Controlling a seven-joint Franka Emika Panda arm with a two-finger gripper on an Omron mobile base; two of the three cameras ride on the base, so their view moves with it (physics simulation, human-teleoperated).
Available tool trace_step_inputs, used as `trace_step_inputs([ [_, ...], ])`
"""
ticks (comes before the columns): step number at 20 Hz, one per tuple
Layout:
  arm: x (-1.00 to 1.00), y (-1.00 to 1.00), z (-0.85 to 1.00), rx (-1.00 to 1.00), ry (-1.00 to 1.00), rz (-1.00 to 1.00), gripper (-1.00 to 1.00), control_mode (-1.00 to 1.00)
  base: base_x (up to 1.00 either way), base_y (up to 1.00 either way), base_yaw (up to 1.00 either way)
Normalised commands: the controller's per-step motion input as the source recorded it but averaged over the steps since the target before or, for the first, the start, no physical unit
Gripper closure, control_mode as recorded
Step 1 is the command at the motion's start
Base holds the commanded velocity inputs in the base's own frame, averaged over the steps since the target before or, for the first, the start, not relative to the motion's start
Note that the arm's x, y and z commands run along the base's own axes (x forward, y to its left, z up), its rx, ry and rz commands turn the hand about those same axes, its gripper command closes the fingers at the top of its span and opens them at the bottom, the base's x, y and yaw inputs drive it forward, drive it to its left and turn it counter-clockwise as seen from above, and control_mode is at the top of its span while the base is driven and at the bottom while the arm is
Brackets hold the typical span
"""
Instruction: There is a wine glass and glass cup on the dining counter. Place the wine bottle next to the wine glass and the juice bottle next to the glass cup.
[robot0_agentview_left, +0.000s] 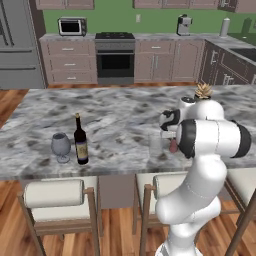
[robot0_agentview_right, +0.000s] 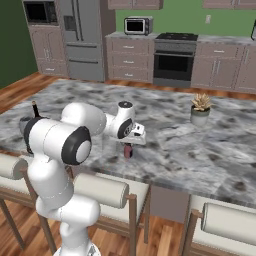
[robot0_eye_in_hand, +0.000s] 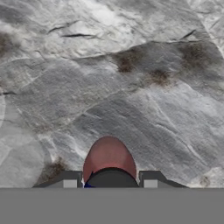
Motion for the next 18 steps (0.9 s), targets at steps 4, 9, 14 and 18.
trace_step_inputs([
  [4,0.0,0.15,-0.35,-0.06,0.04,0.05,1.0,-1.0,0.0,0.0,0.0],
  [9,0.0,0.14,-0.37,-0.06,0.04,0.04,1.0,-1.0,0.0,0.0,0.0],
  [14,-0.01,0.14,-0.38,-0.06,0.04,0.05,1.0,-1.0,0.0,0.0,0.0],
  [18,-0.08,0.1,-0.39,-0.01,0.03,0.05,1.0,-1.0,0.0,0.0,0.0],
])
